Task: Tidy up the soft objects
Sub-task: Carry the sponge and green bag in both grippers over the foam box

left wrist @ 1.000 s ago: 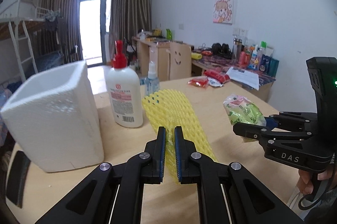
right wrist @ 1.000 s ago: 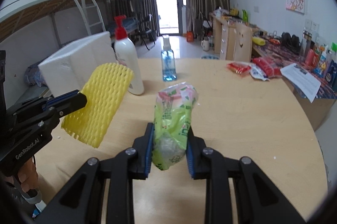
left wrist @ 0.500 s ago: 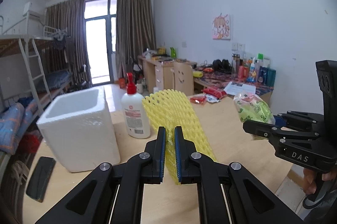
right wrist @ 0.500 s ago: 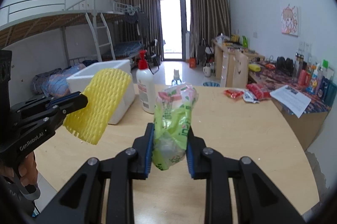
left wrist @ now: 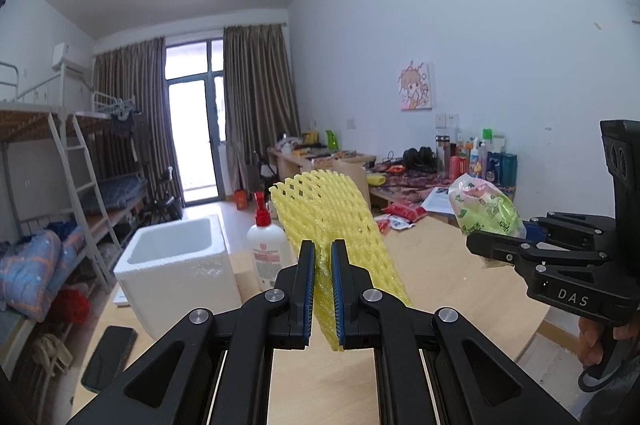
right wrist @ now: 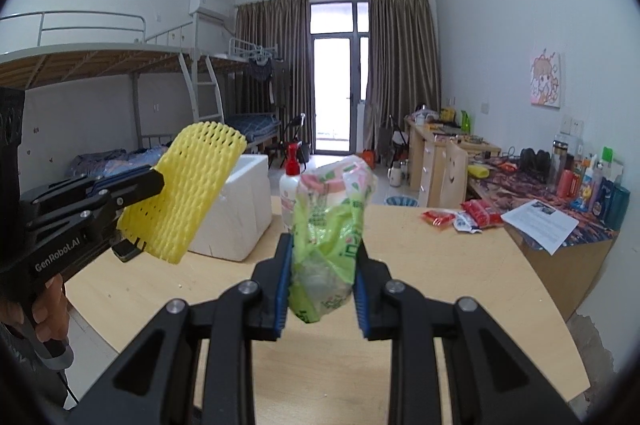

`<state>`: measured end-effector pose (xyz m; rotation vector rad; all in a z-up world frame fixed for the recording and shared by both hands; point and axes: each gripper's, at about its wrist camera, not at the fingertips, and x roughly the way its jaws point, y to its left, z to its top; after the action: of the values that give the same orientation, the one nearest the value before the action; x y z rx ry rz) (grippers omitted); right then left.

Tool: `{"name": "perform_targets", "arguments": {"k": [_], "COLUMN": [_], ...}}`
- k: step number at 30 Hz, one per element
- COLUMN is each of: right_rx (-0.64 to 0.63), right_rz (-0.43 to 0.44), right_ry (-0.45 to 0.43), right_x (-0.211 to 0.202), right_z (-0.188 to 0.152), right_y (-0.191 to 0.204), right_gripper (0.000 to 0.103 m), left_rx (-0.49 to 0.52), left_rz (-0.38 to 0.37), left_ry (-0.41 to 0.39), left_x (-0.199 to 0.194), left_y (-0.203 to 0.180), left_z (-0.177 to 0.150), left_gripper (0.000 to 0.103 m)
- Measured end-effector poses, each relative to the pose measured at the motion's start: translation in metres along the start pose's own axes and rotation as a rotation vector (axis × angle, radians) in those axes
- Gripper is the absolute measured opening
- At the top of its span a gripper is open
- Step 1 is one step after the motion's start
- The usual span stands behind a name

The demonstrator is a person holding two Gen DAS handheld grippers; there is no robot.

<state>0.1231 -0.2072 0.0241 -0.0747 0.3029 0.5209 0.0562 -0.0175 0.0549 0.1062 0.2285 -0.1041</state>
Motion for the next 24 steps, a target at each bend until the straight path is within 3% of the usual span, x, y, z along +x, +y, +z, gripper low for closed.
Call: {"name": "perform_targets", "arguments": {"k": [8,24], "right_rx": [-0.010,-0.003], "right_rz": [0.011,0.041], "right_ry": [-0.046,-0.042], "right_x": [-0.011,-0.007], "right_z": [0.000,-0.001], "right_y": [0.003,0.001], "right_gripper": [0.031,0.031], "left_rx": [-0.004,0.008], "left_rz": [0.017,0.073], "left_ry": [-0.009,-0.005], "left_x": [-0.009,-0.011], "left_y": [0.002,-0.001], "left_z": [0.000,0.000], "left_gripper": [0.009,0.009]}}
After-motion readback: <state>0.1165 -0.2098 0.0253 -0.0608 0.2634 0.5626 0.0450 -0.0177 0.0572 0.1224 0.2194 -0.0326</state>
